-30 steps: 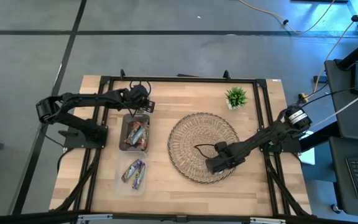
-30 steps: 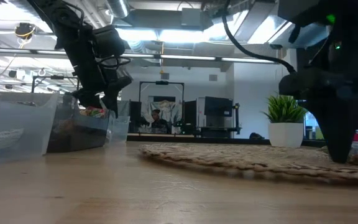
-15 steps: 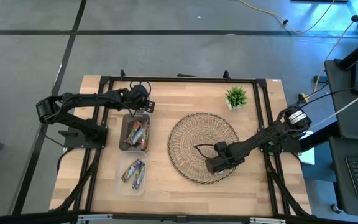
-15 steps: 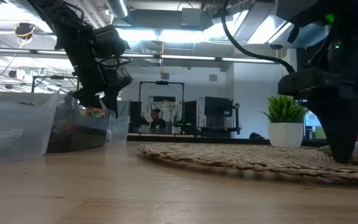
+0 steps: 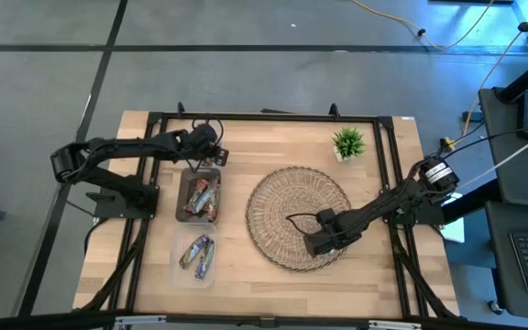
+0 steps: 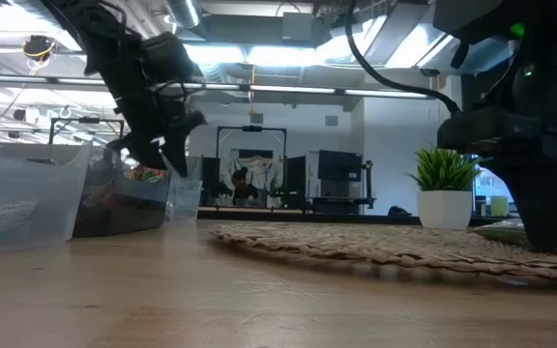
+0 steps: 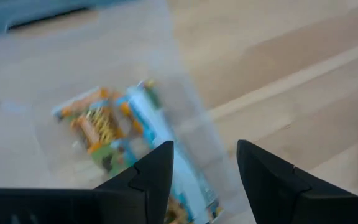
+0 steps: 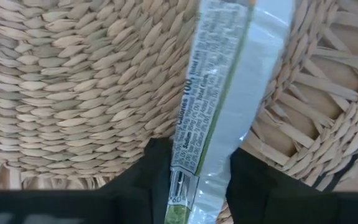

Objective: Pick and place Granola Bars by type
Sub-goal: Put the yellow granola bar into the top transparent bin

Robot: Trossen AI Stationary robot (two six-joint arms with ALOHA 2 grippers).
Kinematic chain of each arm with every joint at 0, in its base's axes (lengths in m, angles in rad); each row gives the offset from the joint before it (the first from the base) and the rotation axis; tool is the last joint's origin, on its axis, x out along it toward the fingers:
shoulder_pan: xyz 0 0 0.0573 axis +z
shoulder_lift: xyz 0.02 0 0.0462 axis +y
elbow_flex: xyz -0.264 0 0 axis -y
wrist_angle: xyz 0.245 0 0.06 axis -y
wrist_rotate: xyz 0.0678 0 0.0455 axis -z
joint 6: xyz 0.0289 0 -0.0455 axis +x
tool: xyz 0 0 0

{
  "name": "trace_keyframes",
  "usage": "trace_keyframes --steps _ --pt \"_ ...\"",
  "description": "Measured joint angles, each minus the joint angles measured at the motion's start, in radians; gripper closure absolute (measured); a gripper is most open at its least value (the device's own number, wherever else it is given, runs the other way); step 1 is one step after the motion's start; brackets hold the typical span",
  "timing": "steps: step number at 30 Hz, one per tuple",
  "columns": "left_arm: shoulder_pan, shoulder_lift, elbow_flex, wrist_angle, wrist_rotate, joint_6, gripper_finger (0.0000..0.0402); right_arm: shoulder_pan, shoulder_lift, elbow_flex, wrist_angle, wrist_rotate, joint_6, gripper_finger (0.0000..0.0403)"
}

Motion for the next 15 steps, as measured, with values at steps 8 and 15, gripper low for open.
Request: trace_keyframes --steps 8,15 --pt "-0.027 -0.106 0.0 0.159 0.027 0.019 0.0232 -0.001 -0.007 0.046 -0.072 0.067 -0.057 0.0298" --pt "-0.068 -0.184 0.0 0.263 0.125 0.091 0.0229 -0.001 -0.009 0.063 -0.073 0.097 -0.106 0.0314"
